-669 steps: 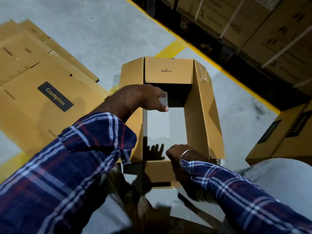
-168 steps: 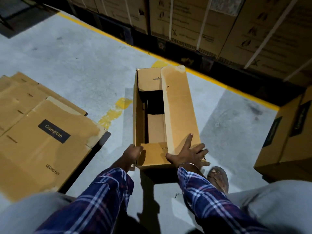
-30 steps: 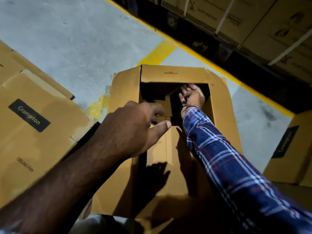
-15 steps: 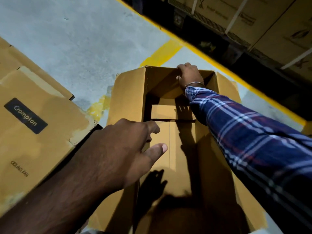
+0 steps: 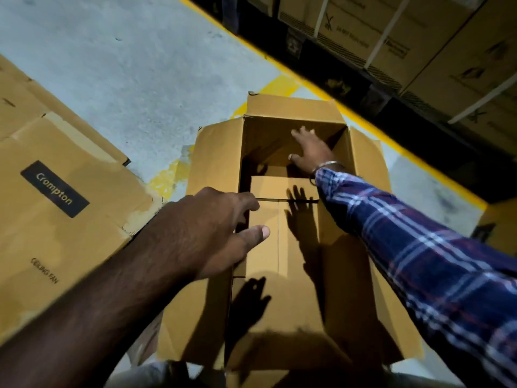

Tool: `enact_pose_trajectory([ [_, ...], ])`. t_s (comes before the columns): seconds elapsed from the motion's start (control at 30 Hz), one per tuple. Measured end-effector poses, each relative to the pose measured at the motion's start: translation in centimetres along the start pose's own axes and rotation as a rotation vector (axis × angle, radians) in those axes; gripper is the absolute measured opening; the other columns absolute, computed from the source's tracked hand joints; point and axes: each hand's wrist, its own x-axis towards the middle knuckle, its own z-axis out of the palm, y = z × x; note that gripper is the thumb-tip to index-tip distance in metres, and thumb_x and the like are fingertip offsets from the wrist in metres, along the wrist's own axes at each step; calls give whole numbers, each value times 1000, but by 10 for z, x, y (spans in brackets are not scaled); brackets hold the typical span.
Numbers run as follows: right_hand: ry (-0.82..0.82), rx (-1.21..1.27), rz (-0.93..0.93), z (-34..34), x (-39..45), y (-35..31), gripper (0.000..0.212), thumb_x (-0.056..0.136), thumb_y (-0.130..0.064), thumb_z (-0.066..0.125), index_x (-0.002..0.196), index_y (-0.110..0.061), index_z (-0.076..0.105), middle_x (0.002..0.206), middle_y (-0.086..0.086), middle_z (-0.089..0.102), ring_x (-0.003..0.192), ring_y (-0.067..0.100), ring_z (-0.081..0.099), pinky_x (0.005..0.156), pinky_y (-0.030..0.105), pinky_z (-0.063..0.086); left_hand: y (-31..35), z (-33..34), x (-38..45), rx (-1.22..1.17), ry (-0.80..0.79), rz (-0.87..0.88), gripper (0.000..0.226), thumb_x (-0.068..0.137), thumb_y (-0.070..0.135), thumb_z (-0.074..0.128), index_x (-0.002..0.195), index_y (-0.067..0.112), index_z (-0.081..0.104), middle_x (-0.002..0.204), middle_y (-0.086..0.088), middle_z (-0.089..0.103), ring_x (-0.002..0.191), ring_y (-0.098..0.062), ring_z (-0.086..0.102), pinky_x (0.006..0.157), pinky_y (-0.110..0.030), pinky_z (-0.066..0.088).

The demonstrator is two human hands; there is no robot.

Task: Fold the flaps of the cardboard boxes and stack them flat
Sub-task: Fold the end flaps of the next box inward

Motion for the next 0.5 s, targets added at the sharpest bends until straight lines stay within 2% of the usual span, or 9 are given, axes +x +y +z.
enact_pose_trajectory([
  [0.07,-59,59,11,9,-50,-6,60,97,-36,65,152,-23,44,160,5,39,147,29,36,118,41,34,1,-3,-5,-28,-3,10,53,94,72,47,139,44,50,124,16,67,109,-15,66,88,-43,56],
  [0.13,-199,141,-12,21,-101,-12,54,93,-41,71,142,-22,58,143,4,59,132,25,54,109,37,44,4,-8,-7,-71,-8,17,53,94,69,51,139,41,53,122,13,69,108,-16,66,90,-44,57],
  [0.2,-439,202,-24,28,-152,-23,60,89,-48,73,140,-20,60,132,2,65,121,20,60,104,35,47,6,-12,-11,-79,-21,25,56,94,69,53,140,37,54,123,8,69,109,-18,66,92,-46,56],
  [0.27,-692,198,-42,32,-203,-39,71,85,-58,73,143,-20,56,132,2,64,119,19,59,104,35,46,9,-13,-16,-50,-23,34,57,96,65,54,142,32,54,125,3,70,112,-22,64,95,-47,54],
  [0.33,-841,213,-73,40,-247,-52,76,80,-60,77,141,-20,58,132,1,64,120,19,59,103,34,45,9,-14,-18,-45,-17,42,56,98,60,55,144,27,55,126,0,71,117,-24,63,96,-46,53],
  [0.4,-886,259,-57,56,-296,-62,71,76,-52,83,137,-23,61,132,-4,63,119,17,59,100,32,45,5,-10,-24,-65,-4,42,53,99,58,56,140,25,58,123,0,72,117,-24,62,96,-46,53],
  [0.43,-870,245,-38,68,-317,-64,75,73,-52,85,139,-27,60,135,-5,61,121,16,57,101,33,45,2,-8,-26,-82,12,35,51,99,57,57,138,25,60,120,-1,73,115,-24,63,95,-46,54],
  [0.5,-795,88,-27,87,-353,-68,77,71,-53,83,139,-30,57,134,-3,60,121,22,58,100,38,48,0,-2,-36,-92,23,10,51,99,56,58,136,22,61,119,-3,72,113,-25,62,95,-47,54],
])
